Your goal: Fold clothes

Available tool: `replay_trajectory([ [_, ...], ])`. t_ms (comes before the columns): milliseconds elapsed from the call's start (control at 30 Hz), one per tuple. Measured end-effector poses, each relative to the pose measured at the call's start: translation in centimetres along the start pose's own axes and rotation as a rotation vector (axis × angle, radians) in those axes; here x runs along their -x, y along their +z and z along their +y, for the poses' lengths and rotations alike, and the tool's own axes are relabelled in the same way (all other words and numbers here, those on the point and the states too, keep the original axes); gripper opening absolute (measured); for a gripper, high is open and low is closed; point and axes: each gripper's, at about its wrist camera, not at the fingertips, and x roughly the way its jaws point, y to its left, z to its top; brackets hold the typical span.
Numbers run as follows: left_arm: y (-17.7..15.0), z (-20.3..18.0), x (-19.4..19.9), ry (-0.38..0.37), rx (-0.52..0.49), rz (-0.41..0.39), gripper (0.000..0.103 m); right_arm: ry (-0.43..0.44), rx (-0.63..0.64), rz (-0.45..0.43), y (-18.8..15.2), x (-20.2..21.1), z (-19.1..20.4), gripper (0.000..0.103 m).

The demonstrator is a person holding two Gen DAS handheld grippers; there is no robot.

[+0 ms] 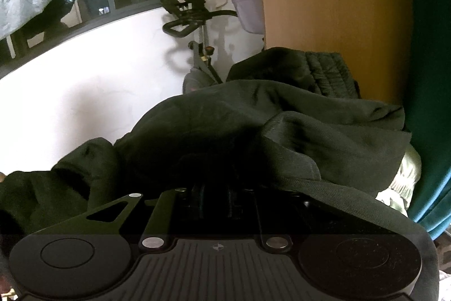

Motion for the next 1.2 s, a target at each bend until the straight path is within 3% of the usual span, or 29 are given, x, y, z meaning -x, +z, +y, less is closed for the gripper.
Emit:
replay_trajectory([
  [133, -0.3, -0.2, -0.6, -0.002, -0.011, -0.001, 0.078, 0.06, -0.022, -0.013, 0.2, 0.9, -0.7, 0.024],
  [167, -0.3, -0.2, -0.8, -0.004, -0.011, 0.001, 0.079, 0.075, -0.025, -0.018, 0.2, 1.3, -0.9, 0.035],
  [200, -0.3, -0.1, -0.9, -0.006, -0.01, 0.002, 0.08, 0.089, -0.029, -0.023, 0.2, 1.7, -1.0, 0.057],
  [267, -0.3, 0.0, -1.1, -0.011, -0.005, 0.004, 0.082, 0.091, -0.017, -0.039, 0.1, 3.3, -1.2, 0.076],
  [467, -0.2, 0.4, -1.7, -0.024, 0.01, 0.009, 0.086, 0.082, -0.005, -0.088, 0.2, 9.1, -3.1, 0.077],
  [600, -0.3, 0.5, -2.0, -0.028, 0.015, 0.009, 0.088, -0.021, -0.009, -0.078, -0.9, 12.4, -5.1, 0.098],
  [767, -0.3, 0.6, -2.1, -0.031, 0.021, 0.007, 0.089, -0.093, 0.046, 0.063, -4.4, 11.7, -5.9, 0.098],
  [933, -0.3, 0.6, -2.1, -0.027, 0.023, 0.009, 0.091, -0.243, 0.138, 0.172, -6.9, 7.7, -5.8, 0.098],
  [1033, -0.3, 0.6, -2.0, -0.026, 0.025, 0.011, 0.091, -0.201, 0.084, 0.175, -7.5, 6.3, -6.0, 0.095],
  [1133, -0.3, 0.7, -2.0, -0.025, 0.029, 0.012, 0.091, -0.193, 0.111, 0.191, -7.8, 4.8, -4.9, 0.094],
  [1167, -0.3, 0.7, -2.0, -0.025, 0.029, 0.012, 0.091, -0.198, 0.137, 0.199, -7.9, 4.4, -4.4, 0.09],
  [1200, -0.3, 0.7, -2.0, -0.024, 0.03, 0.012, 0.091, -0.201, 0.164, 0.207, -8.1, 3.9, -4.0, 0.079],
])
